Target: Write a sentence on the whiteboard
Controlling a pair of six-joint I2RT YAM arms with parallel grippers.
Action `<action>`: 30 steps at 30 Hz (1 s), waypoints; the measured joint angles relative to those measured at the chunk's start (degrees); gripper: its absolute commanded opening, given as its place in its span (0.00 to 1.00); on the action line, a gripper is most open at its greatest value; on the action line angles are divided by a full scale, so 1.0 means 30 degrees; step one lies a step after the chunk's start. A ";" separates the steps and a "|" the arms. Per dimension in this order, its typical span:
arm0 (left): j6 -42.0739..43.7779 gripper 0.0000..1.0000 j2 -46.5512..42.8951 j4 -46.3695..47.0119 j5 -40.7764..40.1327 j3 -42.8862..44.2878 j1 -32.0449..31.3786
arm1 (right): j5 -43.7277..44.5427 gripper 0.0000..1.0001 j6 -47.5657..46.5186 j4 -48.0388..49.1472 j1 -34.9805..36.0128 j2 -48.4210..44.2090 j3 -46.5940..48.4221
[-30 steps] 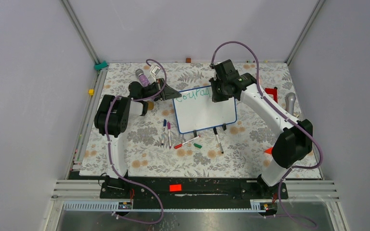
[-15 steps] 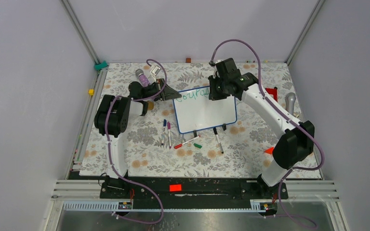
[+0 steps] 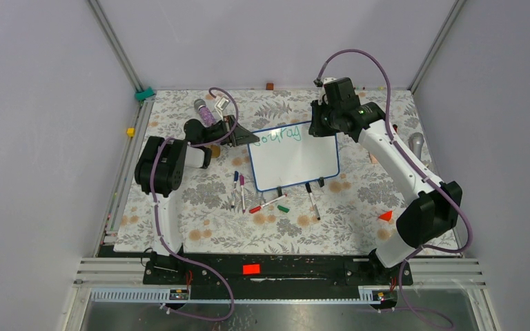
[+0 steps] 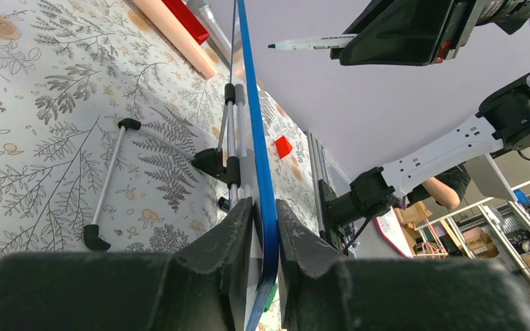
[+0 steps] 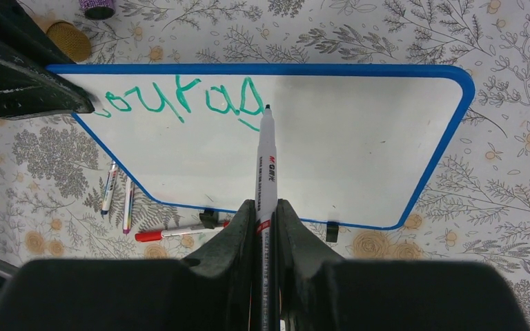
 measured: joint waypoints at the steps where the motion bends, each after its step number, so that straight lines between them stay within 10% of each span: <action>1: 0.0073 0.17 -0.0022 0.0000 -0.0117 -0.0131 0.0036 | 0.0000 0.00 0.0000 0.0000 0.0000 0.0000 -0.0007; 12: 0.0685 0.32 -0.0648 0.0000 -0.0182 -0.0823 0.0240 | 0.0066 0.00 -0.0138 0.0000 -0.0022 0.0000 -0.0029; 30: 0.1413 0.29 -0.1639 -0.0007 -0.0248 -0.1872 0.0270 | 0.0036 0.00 -0.0313 0.0131 -0.0022 0.0124 -0.0044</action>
